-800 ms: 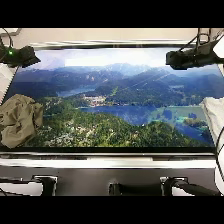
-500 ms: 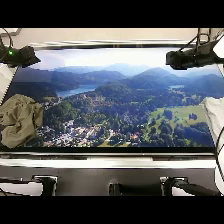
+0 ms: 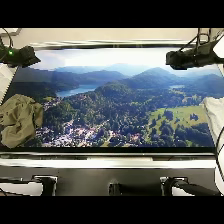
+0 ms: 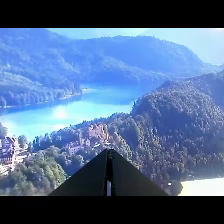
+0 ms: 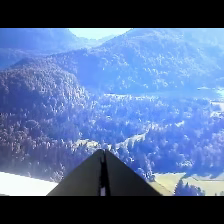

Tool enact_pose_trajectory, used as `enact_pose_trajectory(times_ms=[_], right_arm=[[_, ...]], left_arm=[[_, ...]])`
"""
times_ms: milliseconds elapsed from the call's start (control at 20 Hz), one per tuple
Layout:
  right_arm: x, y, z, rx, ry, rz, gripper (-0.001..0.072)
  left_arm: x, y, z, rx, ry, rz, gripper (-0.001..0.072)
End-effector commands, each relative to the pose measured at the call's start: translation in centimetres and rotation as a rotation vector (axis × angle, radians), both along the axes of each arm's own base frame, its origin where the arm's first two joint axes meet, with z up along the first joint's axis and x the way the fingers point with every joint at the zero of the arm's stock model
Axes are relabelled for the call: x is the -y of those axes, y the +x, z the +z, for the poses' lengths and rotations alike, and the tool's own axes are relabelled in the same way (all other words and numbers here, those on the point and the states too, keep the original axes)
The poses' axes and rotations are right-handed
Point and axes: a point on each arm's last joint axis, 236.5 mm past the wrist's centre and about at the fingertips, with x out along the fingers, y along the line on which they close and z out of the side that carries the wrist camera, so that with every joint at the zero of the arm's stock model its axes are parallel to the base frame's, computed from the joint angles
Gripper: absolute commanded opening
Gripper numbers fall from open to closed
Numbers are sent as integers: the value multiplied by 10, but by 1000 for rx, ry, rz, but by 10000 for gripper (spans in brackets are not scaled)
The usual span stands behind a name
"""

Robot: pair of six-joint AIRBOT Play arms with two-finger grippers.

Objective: Fold the clothes and pants, and hang the long-sleeved shirts on hangers.

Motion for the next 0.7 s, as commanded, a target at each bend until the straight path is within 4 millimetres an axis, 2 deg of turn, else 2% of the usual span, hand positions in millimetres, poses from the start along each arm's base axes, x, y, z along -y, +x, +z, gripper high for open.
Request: enact_pose_trajectory(times_ms=[0,450,650], right_arm=[[-1,0,1,1,3,2,35],[-1,0,1,1,4,2,35],[-1,0,1,1,4,2,35]], left_arm=[[0,0,0,0,0,0,26],[0,1,0,3,-1,1,26],[-3,14,12,77,-6,28,26]])
